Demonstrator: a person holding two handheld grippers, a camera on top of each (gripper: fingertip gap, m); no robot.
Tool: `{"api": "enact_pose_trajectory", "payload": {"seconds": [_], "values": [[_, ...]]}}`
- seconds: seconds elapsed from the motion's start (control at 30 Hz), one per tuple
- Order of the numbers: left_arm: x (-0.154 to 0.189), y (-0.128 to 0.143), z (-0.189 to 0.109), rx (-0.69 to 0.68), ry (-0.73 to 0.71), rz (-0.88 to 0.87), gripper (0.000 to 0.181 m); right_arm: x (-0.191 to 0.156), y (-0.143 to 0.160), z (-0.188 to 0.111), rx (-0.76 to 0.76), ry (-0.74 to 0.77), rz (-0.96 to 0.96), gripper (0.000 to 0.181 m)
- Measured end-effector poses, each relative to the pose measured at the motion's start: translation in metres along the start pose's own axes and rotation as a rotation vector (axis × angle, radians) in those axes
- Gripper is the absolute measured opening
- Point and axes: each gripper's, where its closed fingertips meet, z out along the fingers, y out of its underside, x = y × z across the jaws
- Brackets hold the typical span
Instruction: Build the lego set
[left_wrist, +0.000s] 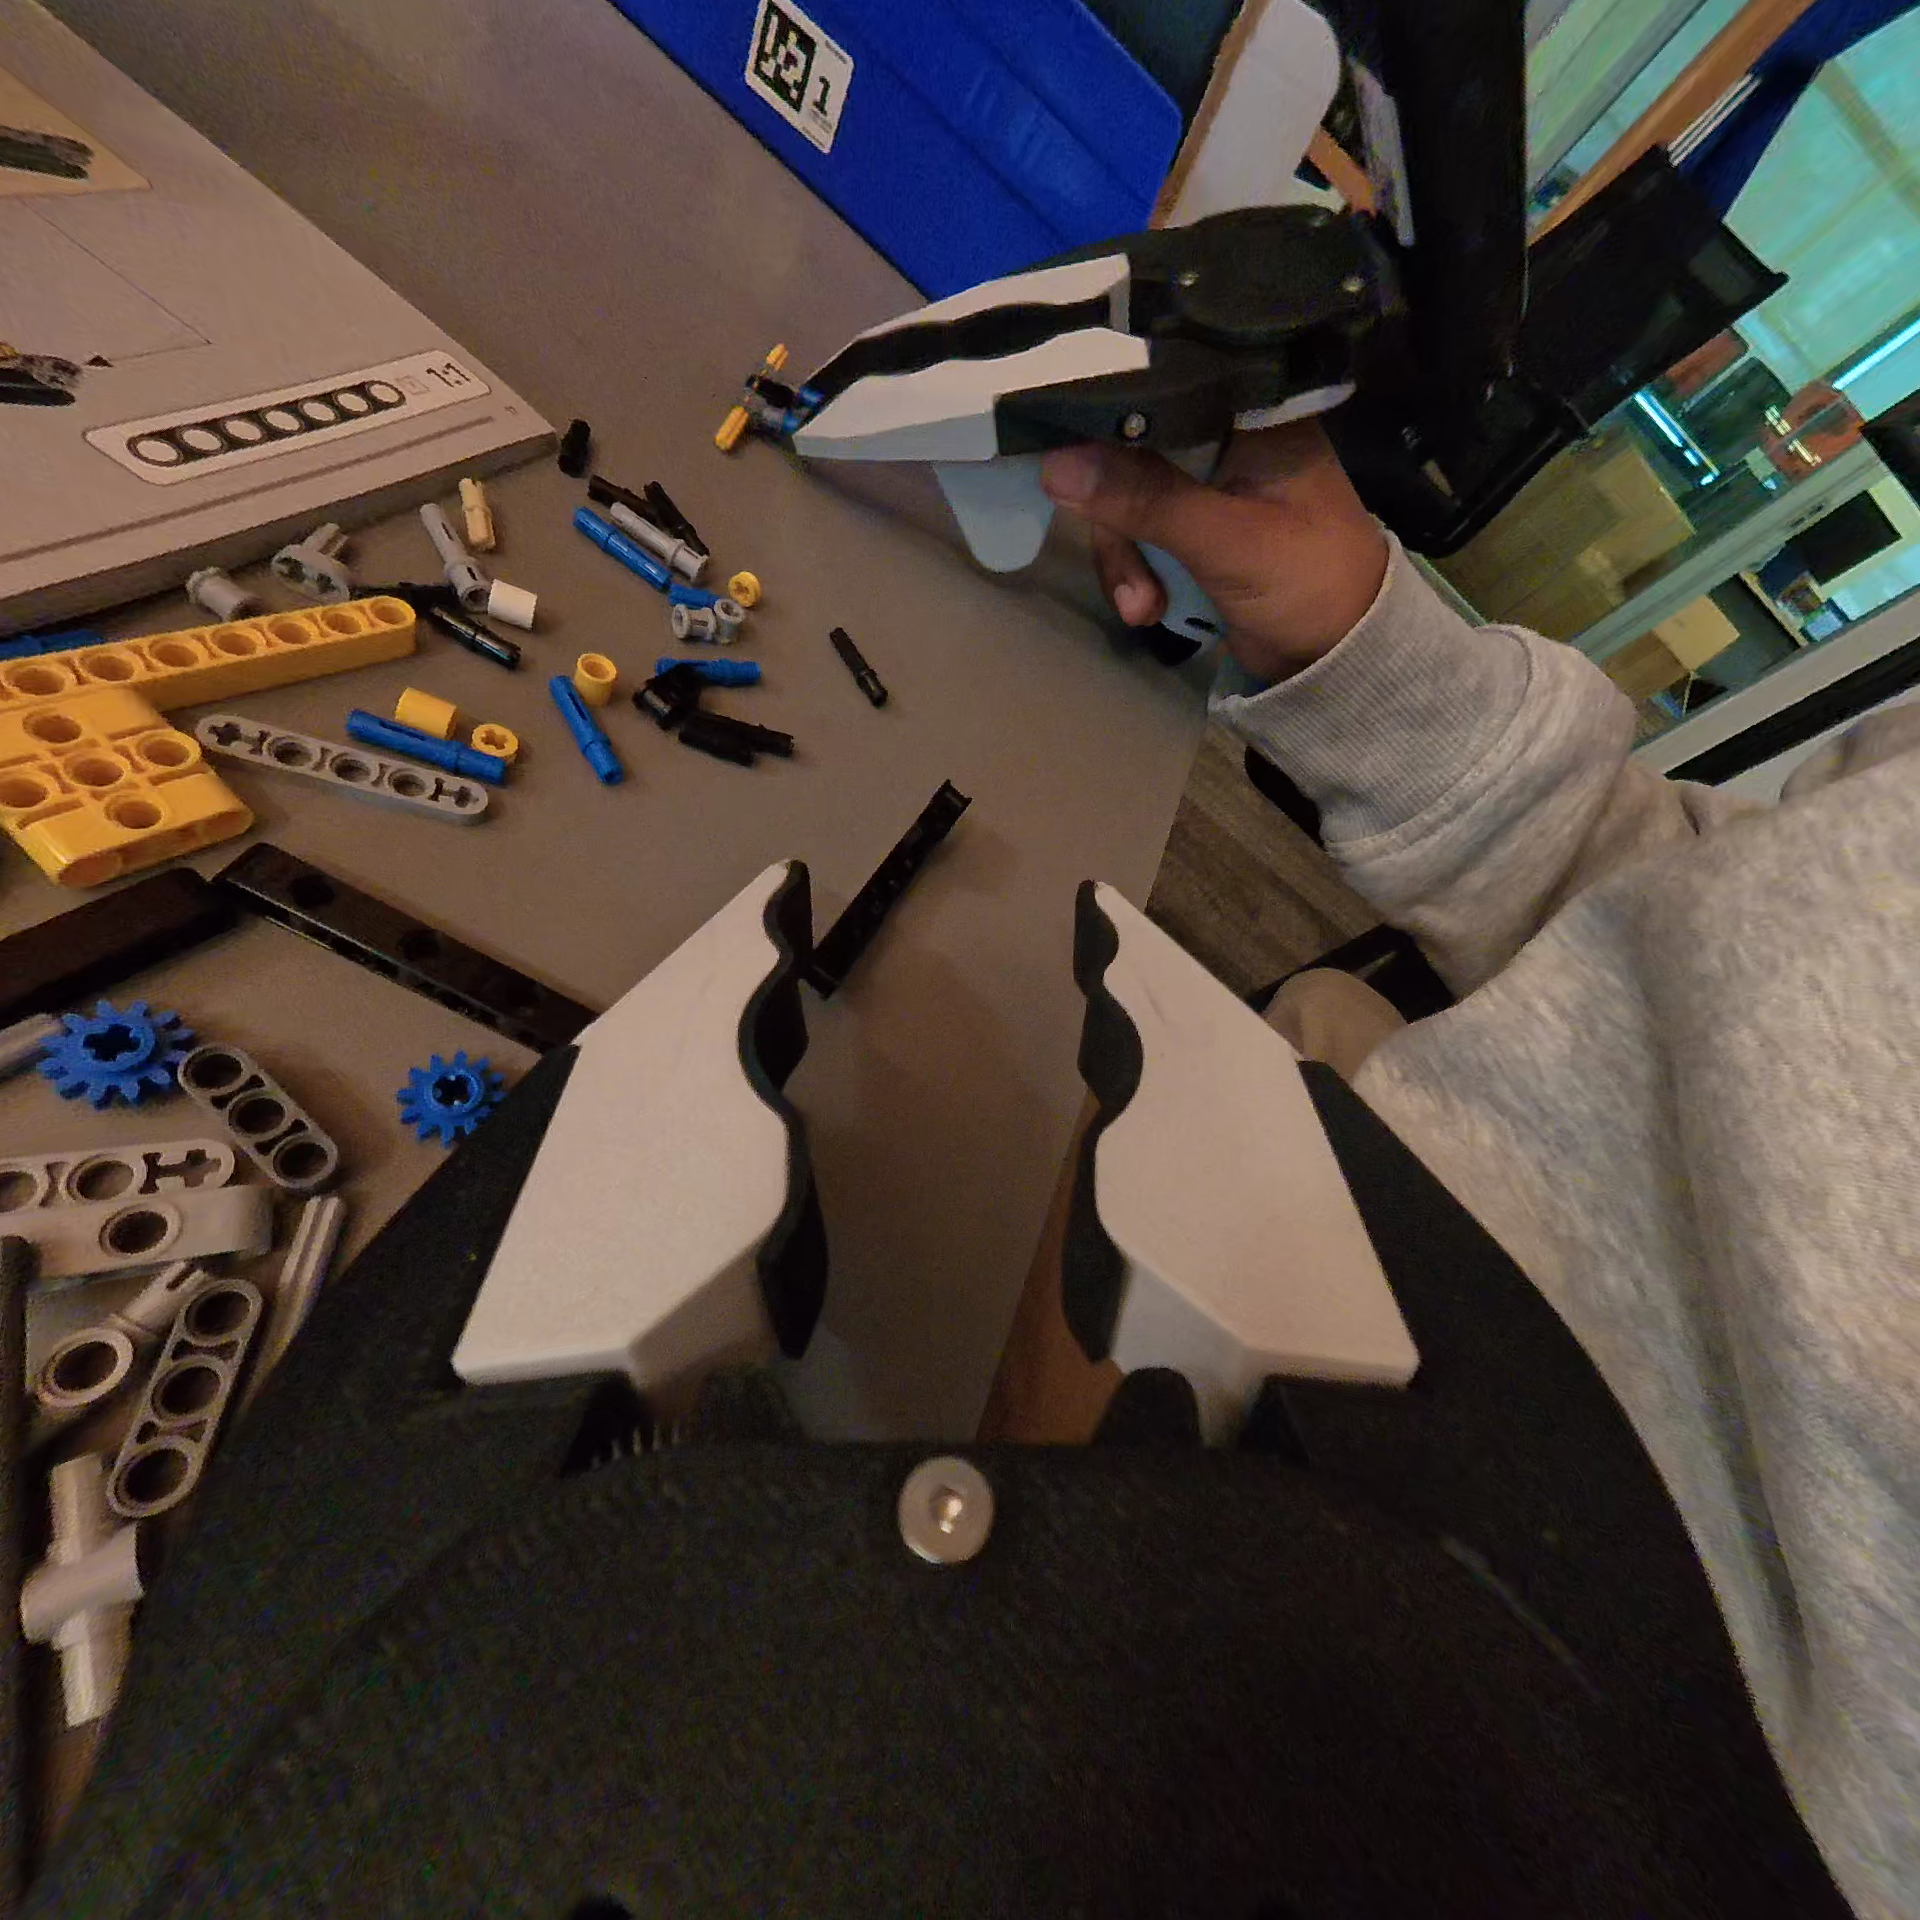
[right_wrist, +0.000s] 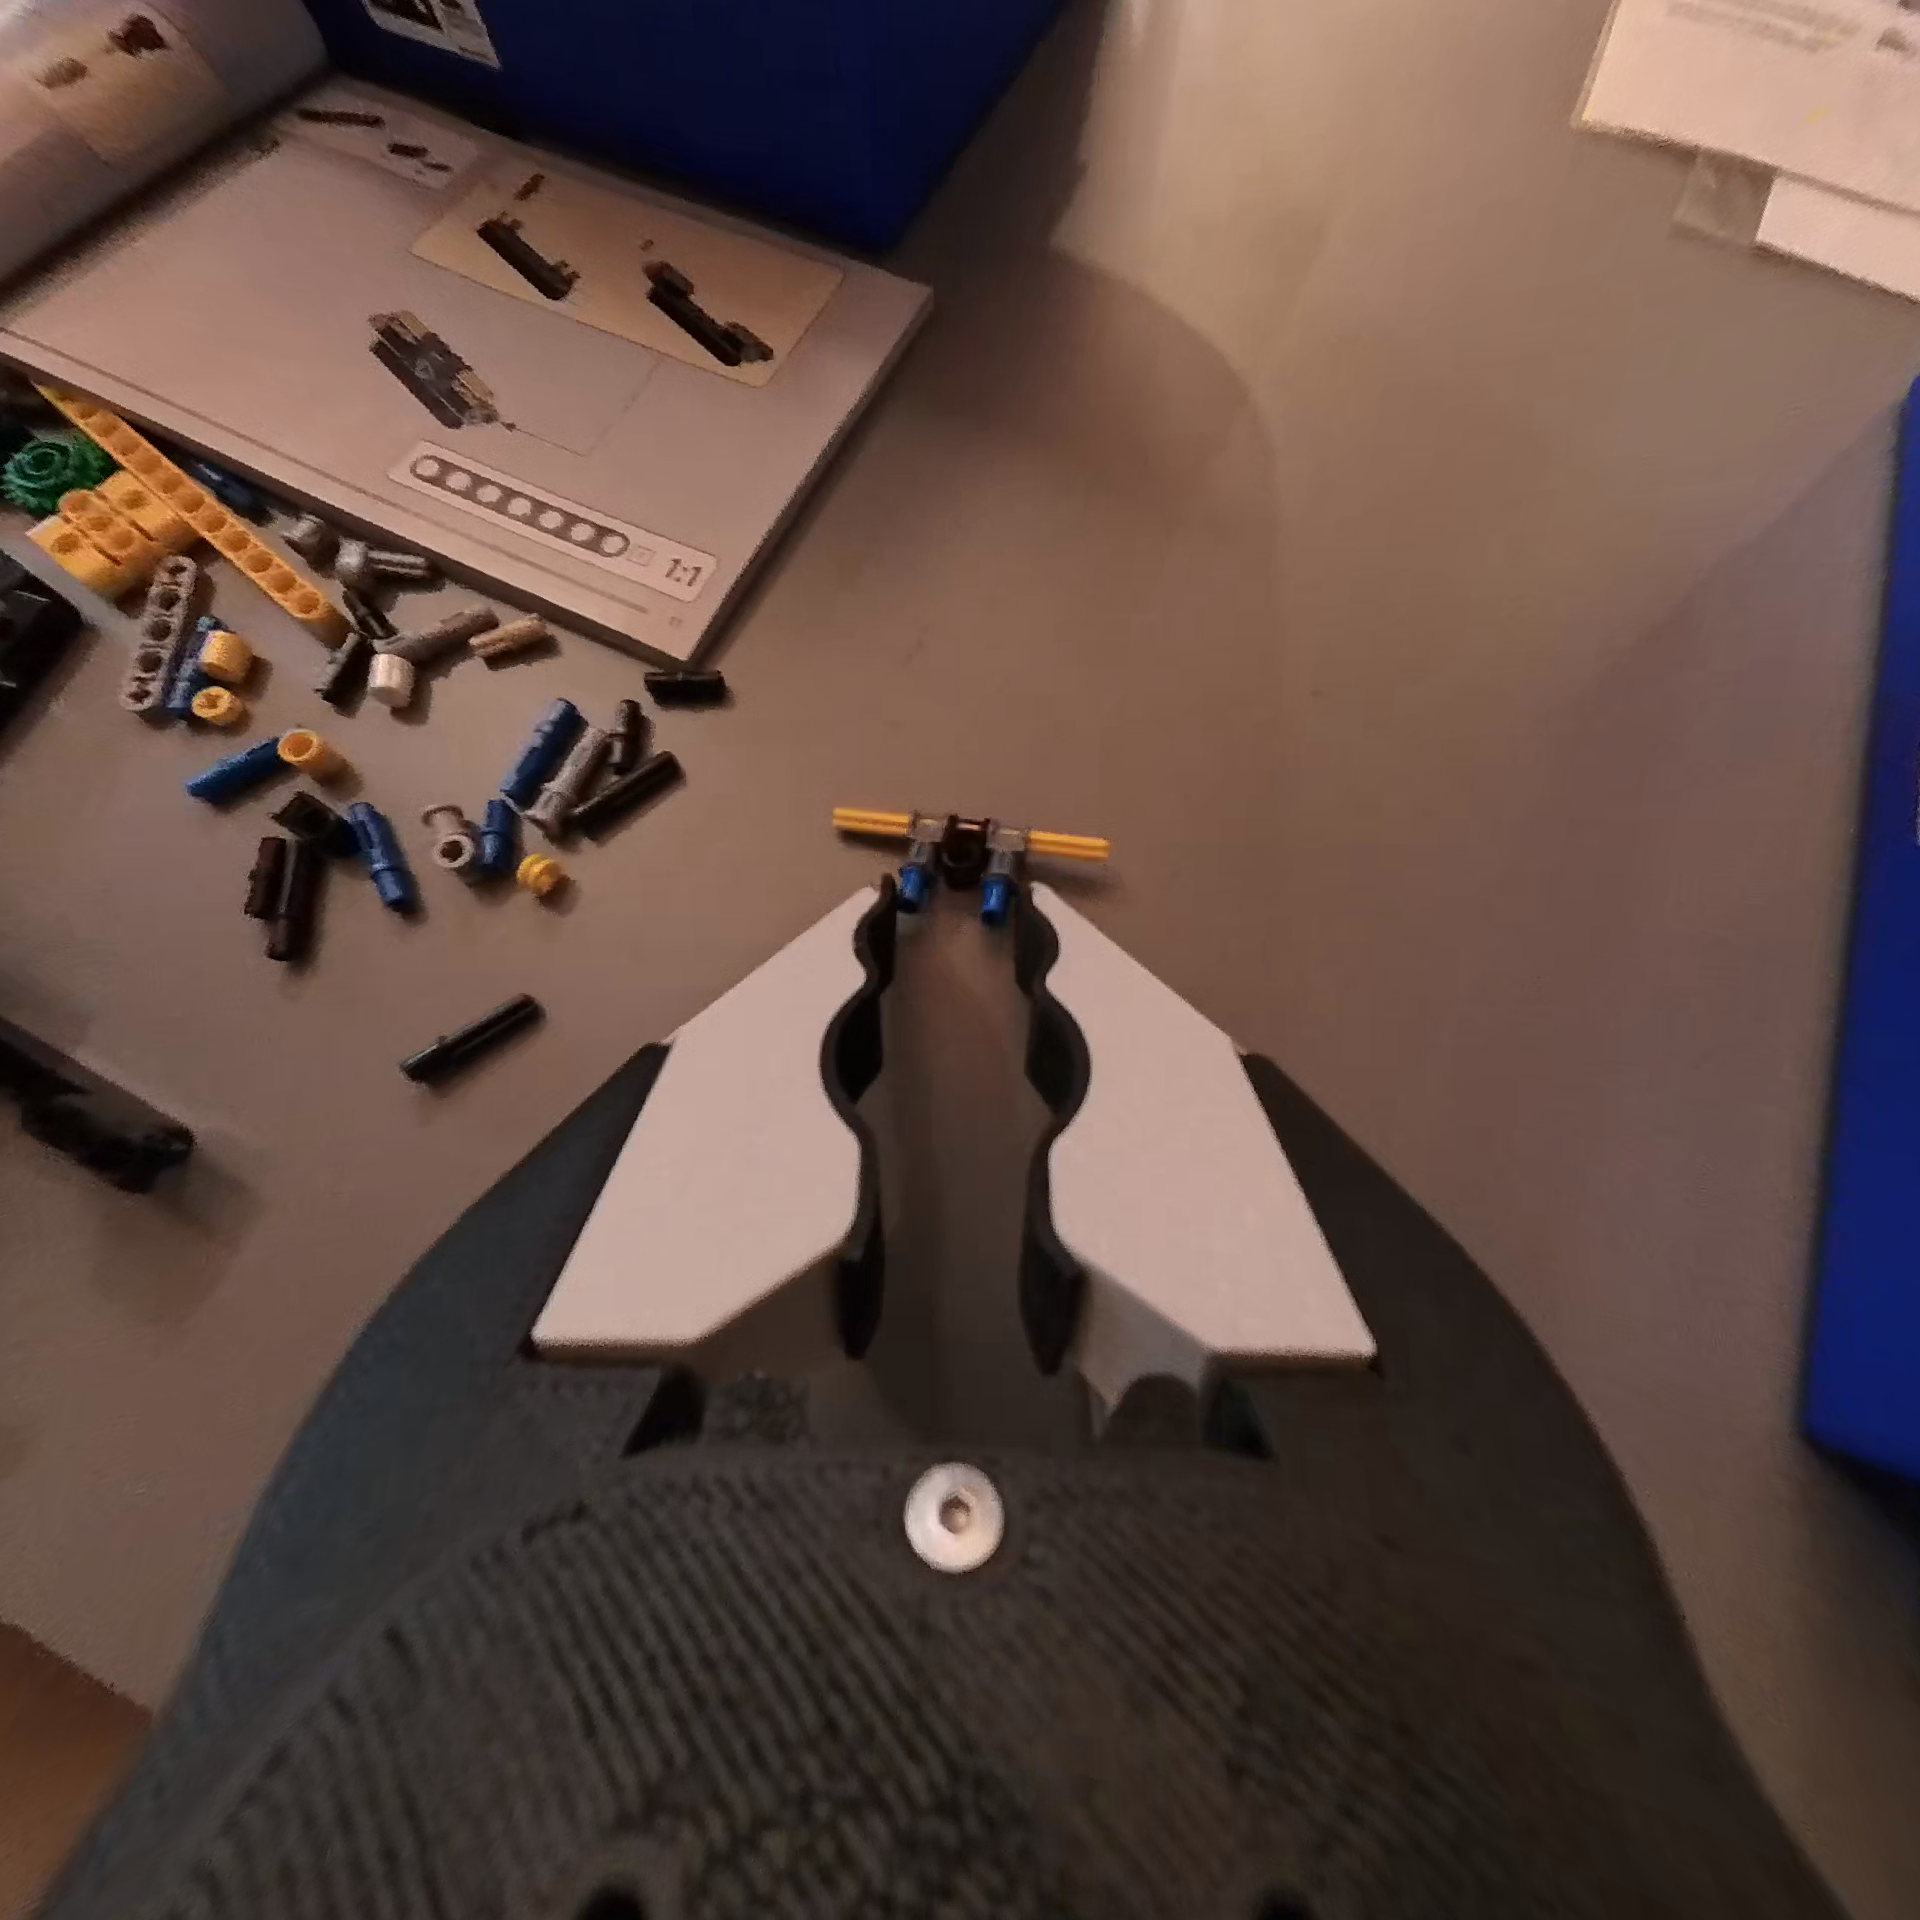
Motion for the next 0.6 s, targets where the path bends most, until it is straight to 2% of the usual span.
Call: {"api": "enact_pose_trajectory", "payload": {"seconds": [0.07, 0.2, 0.33, 0.6], "values": [[0.001, -0.002, -0.001, 0.014, 0.01, 0.002, 0.05, -0.012, -0.01, -0.008, 0.073, -0.046, -0.014, 0.019], [0.001, -0.008, -0.006, 0.058, 0.031, -0.034, 0.049, -0.057, -0.037, -0.031, 0.254, -0.186, -0.049, 0.018], [0.0, -0.015, -0.01, 0.104, 0.048, -0.069, 0.048, -0.08, -0.034, -0.032, 0.232, -0.206, -0.136, 0.017], [0.006, -0.023, -0.014, 0.169, 0.019, 0.011, 0.045, -0.148, -0.052, -0.061, 0.336, -0.562, -0.015, 0.018]]}}
